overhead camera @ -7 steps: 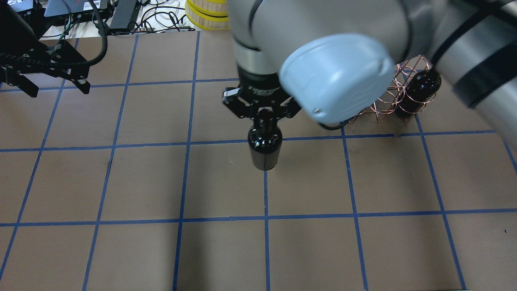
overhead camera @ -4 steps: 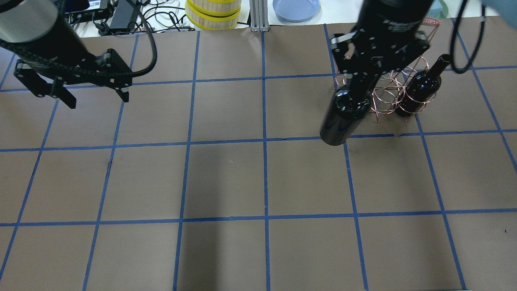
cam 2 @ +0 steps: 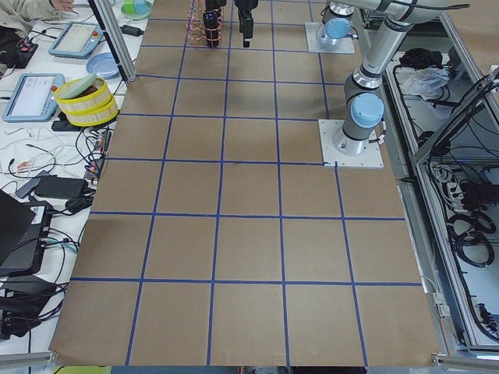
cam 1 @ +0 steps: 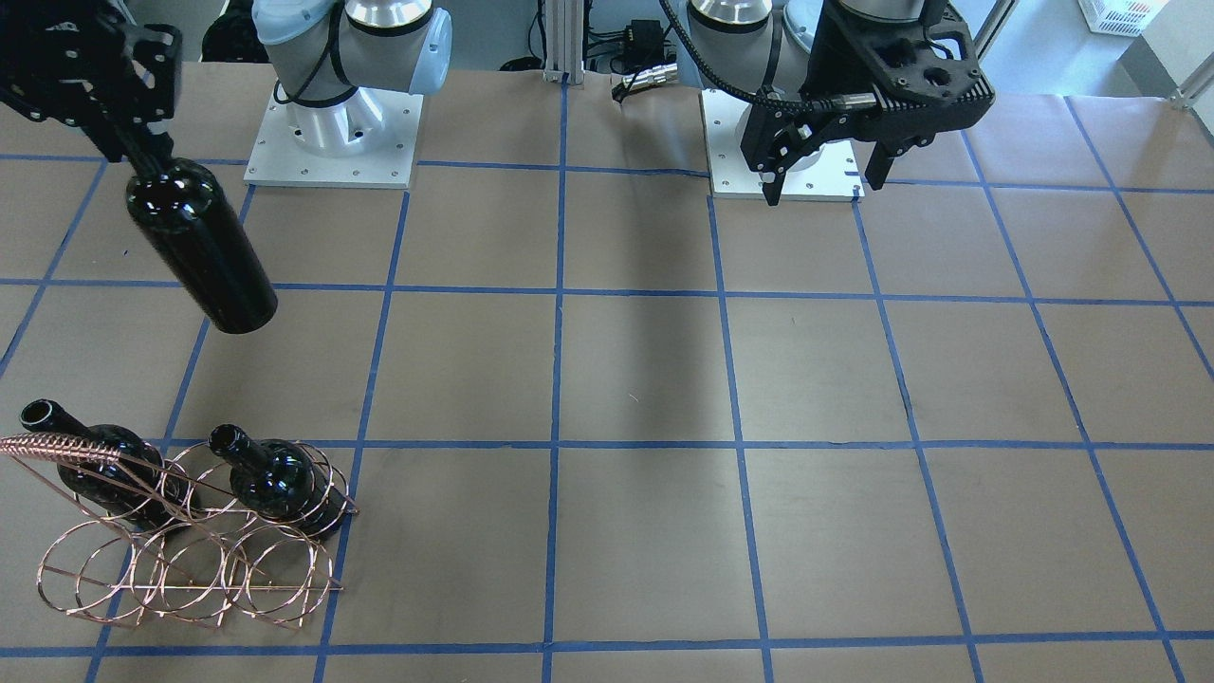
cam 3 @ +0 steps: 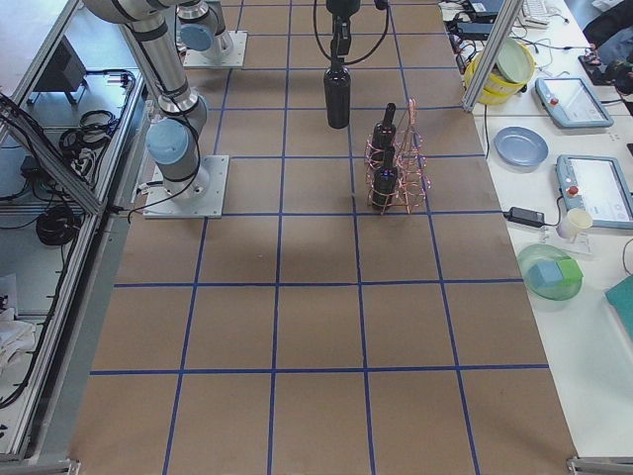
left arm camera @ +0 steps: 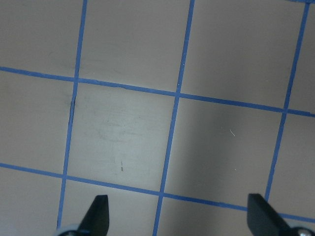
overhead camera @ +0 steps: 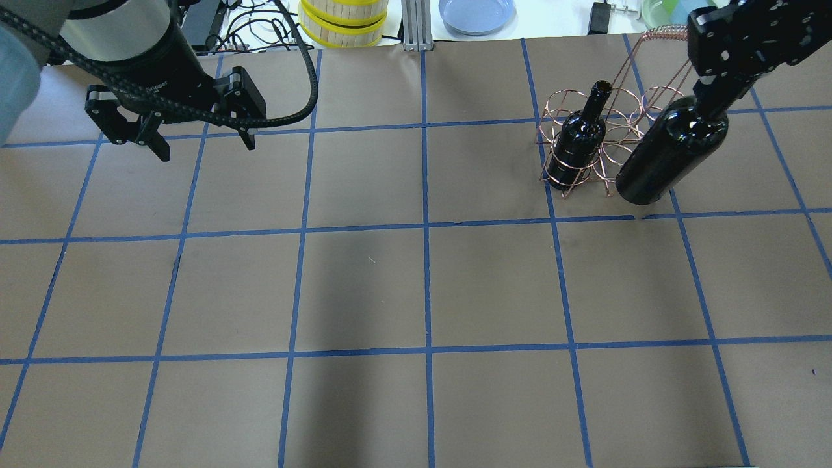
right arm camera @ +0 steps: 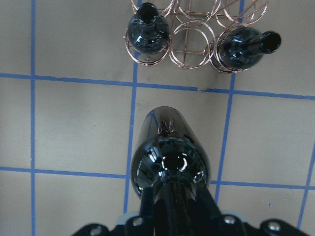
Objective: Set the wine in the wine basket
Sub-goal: 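Tilt the bottle and insert it into the empty rack slot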
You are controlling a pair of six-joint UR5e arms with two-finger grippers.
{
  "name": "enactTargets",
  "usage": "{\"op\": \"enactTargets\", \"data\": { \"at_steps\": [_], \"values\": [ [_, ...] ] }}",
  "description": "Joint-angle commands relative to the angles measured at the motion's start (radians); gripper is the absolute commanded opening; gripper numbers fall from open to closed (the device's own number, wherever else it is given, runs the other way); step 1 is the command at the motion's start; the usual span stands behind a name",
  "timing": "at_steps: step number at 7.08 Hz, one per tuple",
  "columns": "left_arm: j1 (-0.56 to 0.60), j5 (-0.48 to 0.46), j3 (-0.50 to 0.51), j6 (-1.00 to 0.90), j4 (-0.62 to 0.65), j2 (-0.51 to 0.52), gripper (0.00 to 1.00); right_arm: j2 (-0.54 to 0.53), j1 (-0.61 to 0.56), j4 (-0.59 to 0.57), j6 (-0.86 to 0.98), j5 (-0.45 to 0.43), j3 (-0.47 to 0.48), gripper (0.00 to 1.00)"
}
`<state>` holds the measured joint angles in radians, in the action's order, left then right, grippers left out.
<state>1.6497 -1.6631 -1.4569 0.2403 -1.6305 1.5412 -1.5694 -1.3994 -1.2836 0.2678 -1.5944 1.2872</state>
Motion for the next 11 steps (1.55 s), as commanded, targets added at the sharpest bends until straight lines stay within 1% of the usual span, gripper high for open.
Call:
{"op": "enactTargets", "data": {
  "at_steps": [1, 2, 3, 4, 5, 7, 9, 11],
  "values": [
    [-0.025, 0.006, 0.091, -0.007, 0.047, 0.066, 1.00, 0.072, 0.060, -0.009, 0.079, -0.010, -0.066, 0.00],
    [-0.074, 0.038, 0.095, -0.050, 0.026, 0.065, 1.00, 0.136, 0.059, -0.047, 0.079, -0.012, -0.110, 0.00],
    [-0.162, 0.116, 0.104, -0.068, -0.059, 0.056, 1.00, 0.164, 0.059, -0.074, 0.079, -0.009, -0.117, 0.00],
    [-0.162, 0.115, 0.092, -0.070, -0.069, 0.057, 1.00, 0.183, 0.059, -0.079, 0.079, 0.001, -0.117, 0.00],
    [-0.121, 0.109, 0.087, -0.072, -0.069, 0.063, 1.00, 0.190, 0.056, -0.083, 0.076, 0.005, -0.115, 0.00],
    [-0.103, 0.106, 0.055, -0.203, -0.080, 0.063, 1.00, 0.233, 0.040, -0.158, 0.076, 0.014, -0.117, 0.00],
    [-0.099, 0.102, 0.049, -0.219, -0.077, 0.062, 1.00, 0.264, 0.022, -0.198, 0.074, 0.008, -0.115, 0.00],
    [-0.093, 0.102, 0.011, -0.236, -0.031, 0.048, 1.00, 0.293, 0.020, -0.217, 0.079, 0.001, -0.114, 0.00]
  ]
}}
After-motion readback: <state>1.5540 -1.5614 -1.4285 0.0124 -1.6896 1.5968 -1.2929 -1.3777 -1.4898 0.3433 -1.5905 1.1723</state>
